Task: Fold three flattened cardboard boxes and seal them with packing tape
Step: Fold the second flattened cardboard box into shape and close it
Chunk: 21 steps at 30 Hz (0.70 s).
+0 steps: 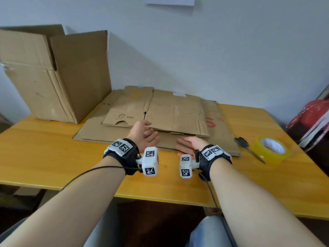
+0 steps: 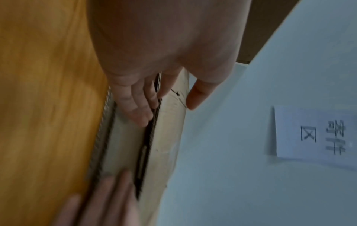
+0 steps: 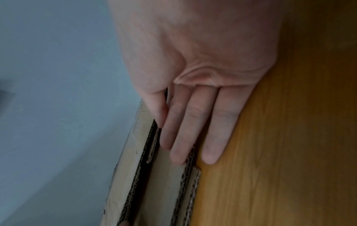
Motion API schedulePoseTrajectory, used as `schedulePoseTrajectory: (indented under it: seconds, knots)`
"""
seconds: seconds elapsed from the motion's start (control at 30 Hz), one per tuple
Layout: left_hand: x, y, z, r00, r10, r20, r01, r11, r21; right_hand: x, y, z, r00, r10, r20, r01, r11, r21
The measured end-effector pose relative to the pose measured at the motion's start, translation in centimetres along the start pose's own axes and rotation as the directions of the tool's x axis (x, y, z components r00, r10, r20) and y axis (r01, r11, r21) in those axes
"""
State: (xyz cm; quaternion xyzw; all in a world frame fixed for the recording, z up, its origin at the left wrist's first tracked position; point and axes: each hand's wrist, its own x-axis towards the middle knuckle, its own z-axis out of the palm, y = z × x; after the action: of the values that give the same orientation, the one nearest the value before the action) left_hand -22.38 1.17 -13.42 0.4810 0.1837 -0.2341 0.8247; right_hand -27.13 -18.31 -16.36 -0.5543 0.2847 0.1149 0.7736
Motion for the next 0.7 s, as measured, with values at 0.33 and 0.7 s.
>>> schedulePoseTrajectory:
  seconds: [0.33,0.7]
  knots:
    - [-0.7,1.1,3.1,0.990,0.021,-0.143,-0.036,0.994,-0.101,1.5,-0.3,-1.4,0.998,0.031,0.060,-0.027,0.997,-0.069]
    - [1.0,1.7,3.6,0.990,0.084,-0.116,-0.096,0.990,-0.105,2.1,-0.2,-1.7,0.999,0.012,0.041,-0.007,0.994,-0.113]
